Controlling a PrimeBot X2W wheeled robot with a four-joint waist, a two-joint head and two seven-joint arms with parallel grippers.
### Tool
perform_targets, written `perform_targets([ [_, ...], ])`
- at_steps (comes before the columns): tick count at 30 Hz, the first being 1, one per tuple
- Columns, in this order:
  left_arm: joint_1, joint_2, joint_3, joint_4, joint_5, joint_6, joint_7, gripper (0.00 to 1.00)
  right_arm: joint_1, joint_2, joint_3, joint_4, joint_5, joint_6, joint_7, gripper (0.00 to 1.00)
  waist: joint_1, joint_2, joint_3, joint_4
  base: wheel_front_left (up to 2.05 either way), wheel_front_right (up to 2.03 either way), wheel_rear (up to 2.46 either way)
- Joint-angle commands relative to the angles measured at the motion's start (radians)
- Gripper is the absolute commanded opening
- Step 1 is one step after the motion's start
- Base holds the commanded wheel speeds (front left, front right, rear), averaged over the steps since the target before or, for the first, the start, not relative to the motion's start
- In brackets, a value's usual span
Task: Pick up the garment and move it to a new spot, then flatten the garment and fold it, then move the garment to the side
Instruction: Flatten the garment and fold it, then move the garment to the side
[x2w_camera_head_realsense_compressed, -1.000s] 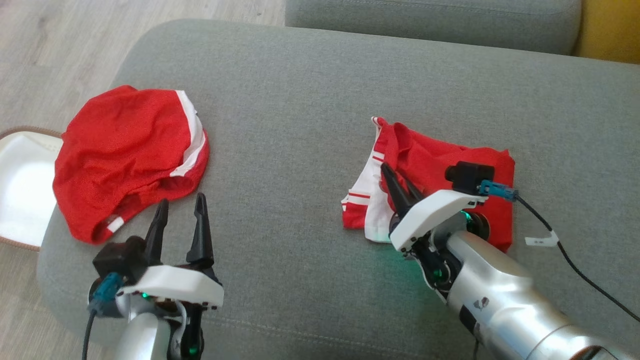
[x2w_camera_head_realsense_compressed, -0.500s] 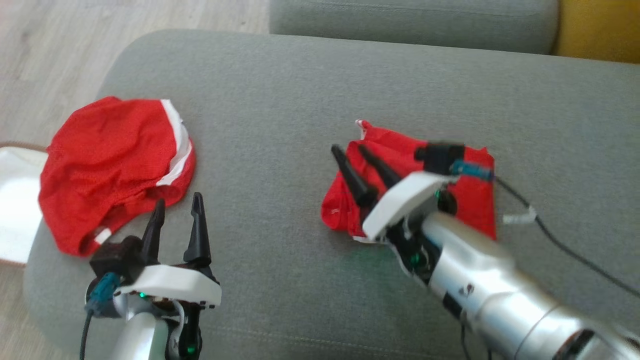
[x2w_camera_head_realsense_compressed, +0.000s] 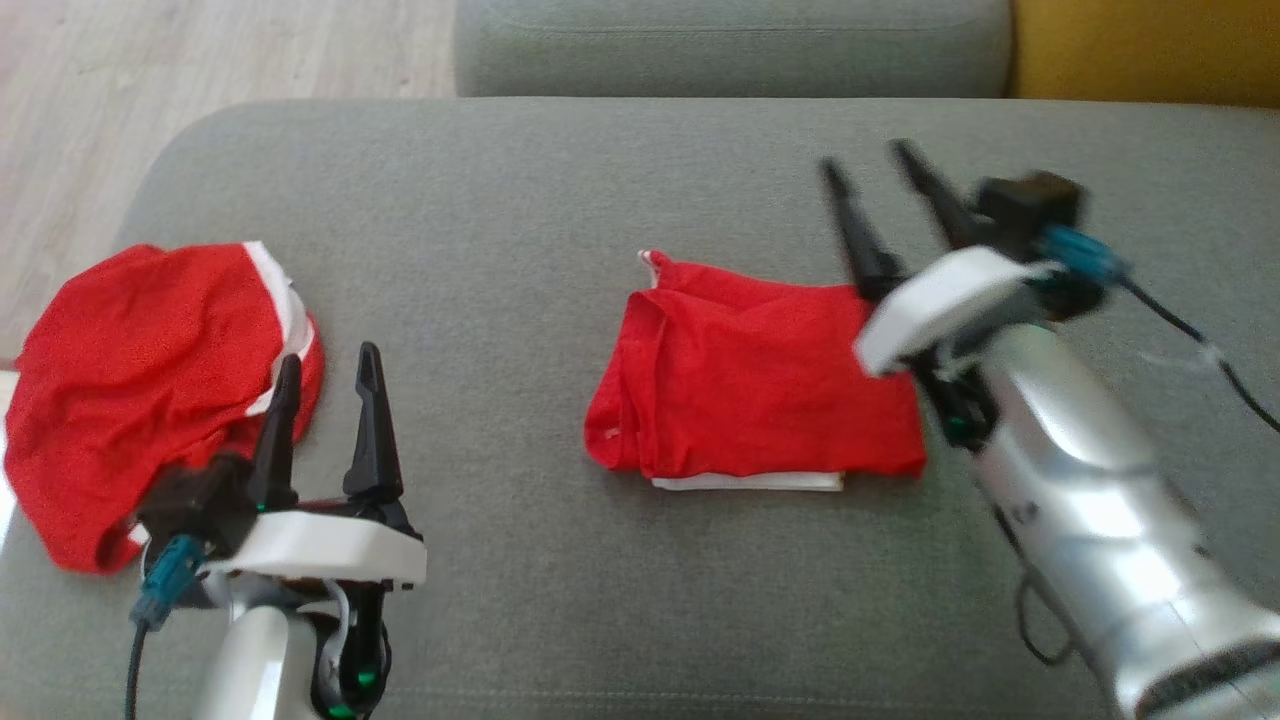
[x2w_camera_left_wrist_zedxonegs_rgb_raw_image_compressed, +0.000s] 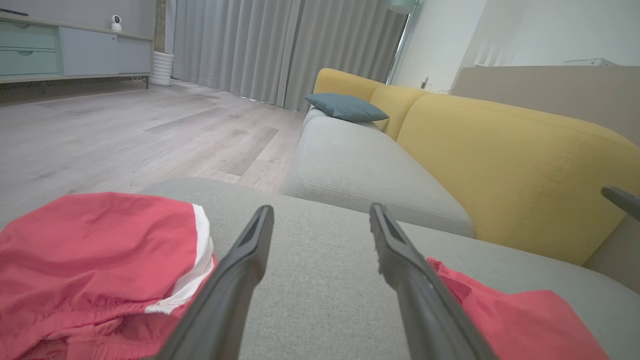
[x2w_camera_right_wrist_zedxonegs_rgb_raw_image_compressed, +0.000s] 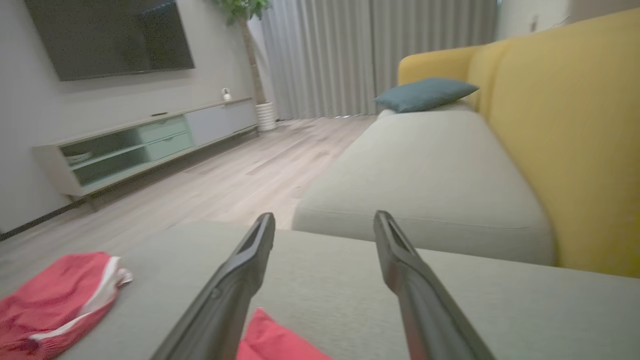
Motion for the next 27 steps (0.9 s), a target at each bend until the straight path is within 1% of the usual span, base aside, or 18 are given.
perform_targets([
  [1,-0.051,0.009,0.031,-0.049,0.006,0.007,-0.005,1.0,0.064,0.002,-0.076,-0.066,-0.087,0.003,-0.013,1.0,0.0,-0.0001,-0.005,-0.015,0.0,0.0,0.0],
  [4,-0.051,0.009,0.025,-0.066,0.011,0.002,-0.005,1.0,0.163,0.006,-0.219,-0.165,-0.245,0.003,-0.013,1.0,0.0,-0.0001,-0.006,-0.029,0.0,0.0,0.0],
  [7,-0.047,0.009,0.018,-0.078,0.019,-0.003,-0.005,1.0,0.264,0.028,-0.334,-0.273,-0.36,0.003,-0.013,1.0,0.0,-0.0001,-0.007,-0.042,0.0,0.0,0.0],
  [9,-0.042,0.009,0.015,-0.082,0.023,-0.007,-0.005,1.0,0.325,0.04,-0.392,-0.335,-0.407,0.003,-0.013,1.0,0.0,-0.0001,-0.007,-0.049,0.0,0.0,0.0],
  [12,-0.034,0.009,0.008,-0.089,0.039,-0.015,-0.005,1.0,0.403,0.048,-0.449,-0.417,-0.456,0.003,-0.013,1.0,0.0,-0.0001,-0.007,-0.056,0.0,0.0,0.0],
  [15,-0.021,0.009,0.005,-0.09,0.044,-0.016,-0.005,1.0,0.466,0.049,-0.449,-0.472,-0.432,0.003,-0.014,1.0,0.0,-0.0001,-0.008,-0.062,0.0,0.0,0.0],
  [18,-0.006,0.009,0.007,-0.088,0.048,-0.012,-0.005,1.0,0.51,0.049,-0.456,-0.499,-0.41,0.003,-0.014,1.0,0.0,-0.0001,-0.008,-0.069,0.0,0.0,0.0],
  [27,0.001,0.009,0.018,-0.081,0.05,-0.014,-0.005,1.0,0.531,0.049,-0.453,-0.51,-0.401,0.003,-0.013,1.0,0.0,-0.0001,0.008,-0.074,0.0,0.0,0.0],
])
